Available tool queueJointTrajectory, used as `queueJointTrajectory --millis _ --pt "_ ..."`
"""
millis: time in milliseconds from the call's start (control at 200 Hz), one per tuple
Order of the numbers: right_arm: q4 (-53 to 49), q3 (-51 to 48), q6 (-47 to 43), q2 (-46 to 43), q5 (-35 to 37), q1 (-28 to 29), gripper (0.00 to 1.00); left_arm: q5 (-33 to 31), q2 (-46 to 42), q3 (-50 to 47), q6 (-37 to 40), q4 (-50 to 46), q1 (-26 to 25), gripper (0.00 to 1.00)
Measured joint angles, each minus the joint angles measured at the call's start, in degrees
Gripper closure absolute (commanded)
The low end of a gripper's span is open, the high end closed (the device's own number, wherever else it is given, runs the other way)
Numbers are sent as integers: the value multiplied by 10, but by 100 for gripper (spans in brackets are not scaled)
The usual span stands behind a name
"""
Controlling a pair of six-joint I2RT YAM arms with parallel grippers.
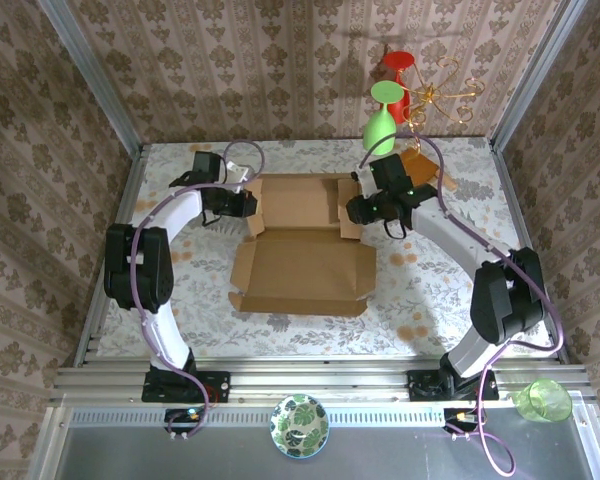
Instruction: Fold the paper box
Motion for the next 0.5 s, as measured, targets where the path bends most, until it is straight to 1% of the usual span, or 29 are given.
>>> queueJointTrajectory --millis 55,180,260,500 --pt "-1 5 2 10 30 8 83 -5 0 0 0 0 0 100" --pt "-7 13 19 30 94 28 94 -14 0 -1 0 -3 0 100" --pt "-10 13 30 37 122 38 100 -19 0 -3 0 -6 0 100" --pt "-17 19 54 43 174 55 100 -19 0 -3 0 -8 -4 100"
